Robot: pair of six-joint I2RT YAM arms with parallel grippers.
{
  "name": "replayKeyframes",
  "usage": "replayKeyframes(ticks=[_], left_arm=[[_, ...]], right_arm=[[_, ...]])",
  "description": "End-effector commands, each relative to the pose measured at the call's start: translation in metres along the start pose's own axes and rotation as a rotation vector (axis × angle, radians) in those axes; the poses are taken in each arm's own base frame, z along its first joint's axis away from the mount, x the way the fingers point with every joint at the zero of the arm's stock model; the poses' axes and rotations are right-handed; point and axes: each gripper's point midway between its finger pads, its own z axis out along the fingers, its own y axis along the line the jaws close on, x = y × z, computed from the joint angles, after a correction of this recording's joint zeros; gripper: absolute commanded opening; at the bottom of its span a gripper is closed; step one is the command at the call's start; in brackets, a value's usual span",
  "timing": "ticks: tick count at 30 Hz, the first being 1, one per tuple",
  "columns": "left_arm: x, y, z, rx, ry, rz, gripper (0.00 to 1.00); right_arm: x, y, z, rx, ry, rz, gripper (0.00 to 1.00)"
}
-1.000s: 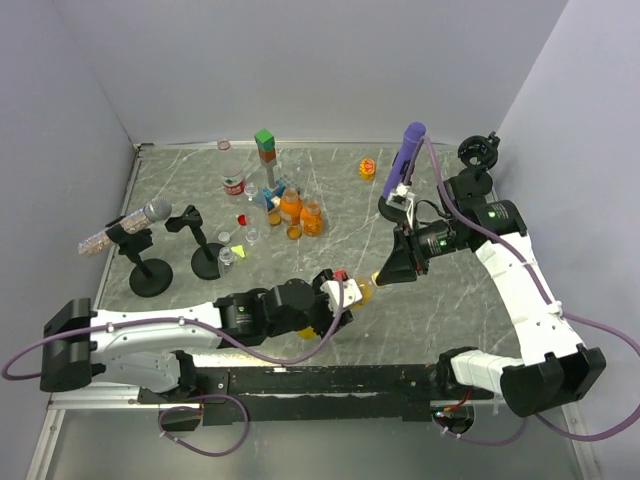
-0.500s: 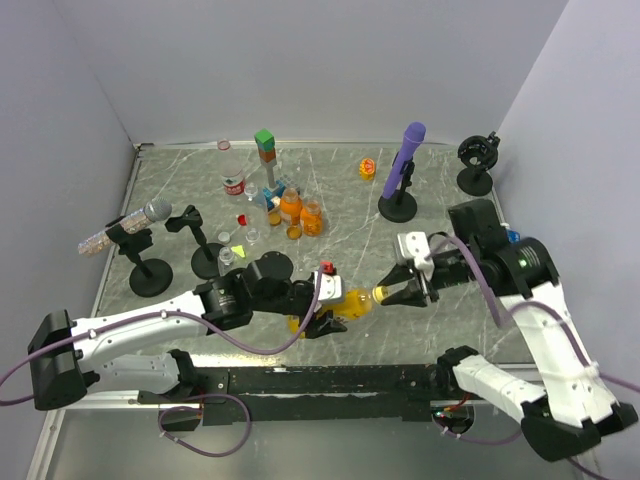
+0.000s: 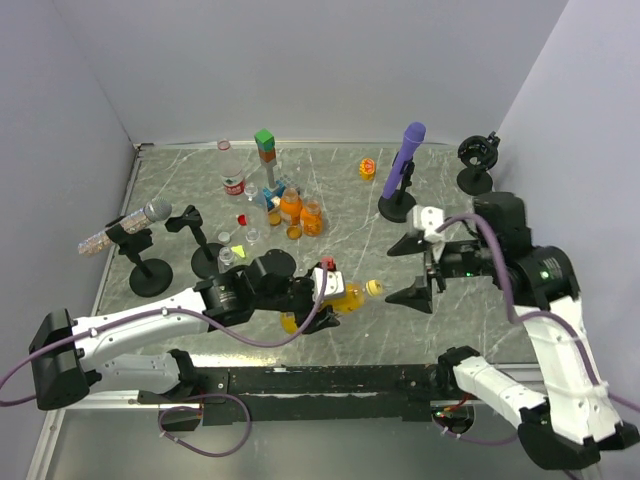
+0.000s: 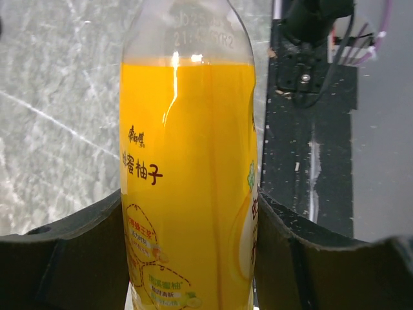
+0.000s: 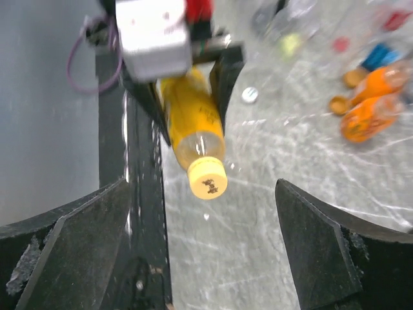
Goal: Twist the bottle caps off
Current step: Unscrew the bottle cap from the plastic bottle.
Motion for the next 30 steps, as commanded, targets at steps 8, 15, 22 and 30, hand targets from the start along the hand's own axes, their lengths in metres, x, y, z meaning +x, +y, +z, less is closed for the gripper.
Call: replayKeyframes(ticks=[8, 15, 22, 30], left_arm=[[-0.039, 0.036, 0.002, -0.419, -0.079, 0.034, 0.05], [-0.044, 0.041, 0.011, -0.518, -0.123, 0.027, 0.05], [-0.048, 0.039, 0.02, -0.517, -0.125, 0.031, 0.06], [-0.052, 0.038, 0.025, -0.518, -0.132, 0.027, 0.06]], right_arm=[[-0.011, -0.015, -0.01, 0.069, -0.094, 0.627, 0.99], [0.039, -0.037, 0.001, 0.102, 0.086, 0.858, 0.81], [0.056, -0.042, 0.011, 0.073, 0.179, 0.926, 0.73], [0.064, -0.041, 0.024, 0.027, 0.216, 0.952, 0.6]])
